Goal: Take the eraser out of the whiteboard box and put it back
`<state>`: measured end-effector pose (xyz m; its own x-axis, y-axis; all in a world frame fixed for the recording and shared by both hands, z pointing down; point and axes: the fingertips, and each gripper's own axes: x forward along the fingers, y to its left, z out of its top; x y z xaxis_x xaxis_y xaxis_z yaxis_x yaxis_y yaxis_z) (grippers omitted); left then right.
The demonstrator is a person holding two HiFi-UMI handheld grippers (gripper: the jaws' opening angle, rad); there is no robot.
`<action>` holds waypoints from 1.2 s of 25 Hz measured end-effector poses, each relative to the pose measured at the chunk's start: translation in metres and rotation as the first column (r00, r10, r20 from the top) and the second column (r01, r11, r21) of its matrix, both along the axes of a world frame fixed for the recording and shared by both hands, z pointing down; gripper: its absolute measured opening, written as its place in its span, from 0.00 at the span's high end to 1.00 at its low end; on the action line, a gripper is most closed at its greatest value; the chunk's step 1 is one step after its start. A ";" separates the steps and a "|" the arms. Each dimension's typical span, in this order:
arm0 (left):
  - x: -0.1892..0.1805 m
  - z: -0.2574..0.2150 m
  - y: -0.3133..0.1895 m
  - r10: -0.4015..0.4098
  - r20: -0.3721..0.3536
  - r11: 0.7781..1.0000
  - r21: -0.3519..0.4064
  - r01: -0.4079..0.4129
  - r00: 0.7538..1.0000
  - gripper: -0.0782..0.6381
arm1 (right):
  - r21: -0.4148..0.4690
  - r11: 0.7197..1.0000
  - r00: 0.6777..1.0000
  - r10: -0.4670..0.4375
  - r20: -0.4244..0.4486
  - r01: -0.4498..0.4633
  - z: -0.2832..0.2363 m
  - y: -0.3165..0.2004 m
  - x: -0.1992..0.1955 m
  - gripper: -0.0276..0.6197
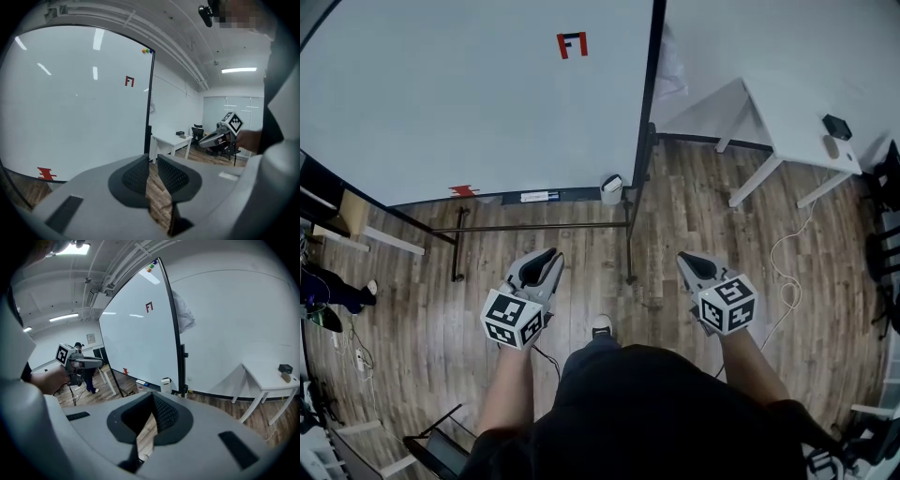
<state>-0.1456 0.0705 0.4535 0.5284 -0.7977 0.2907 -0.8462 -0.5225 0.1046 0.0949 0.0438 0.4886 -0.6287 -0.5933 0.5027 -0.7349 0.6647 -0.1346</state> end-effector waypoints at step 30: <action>-0.076 -0.012 -0.102 0.140 0.004 0.990 0.014 -0.140 0.990 0.80 | 0.010 0.996 0.996 0.085 -0.007 -0.085 -0.025 -0.069 -0.084 0.97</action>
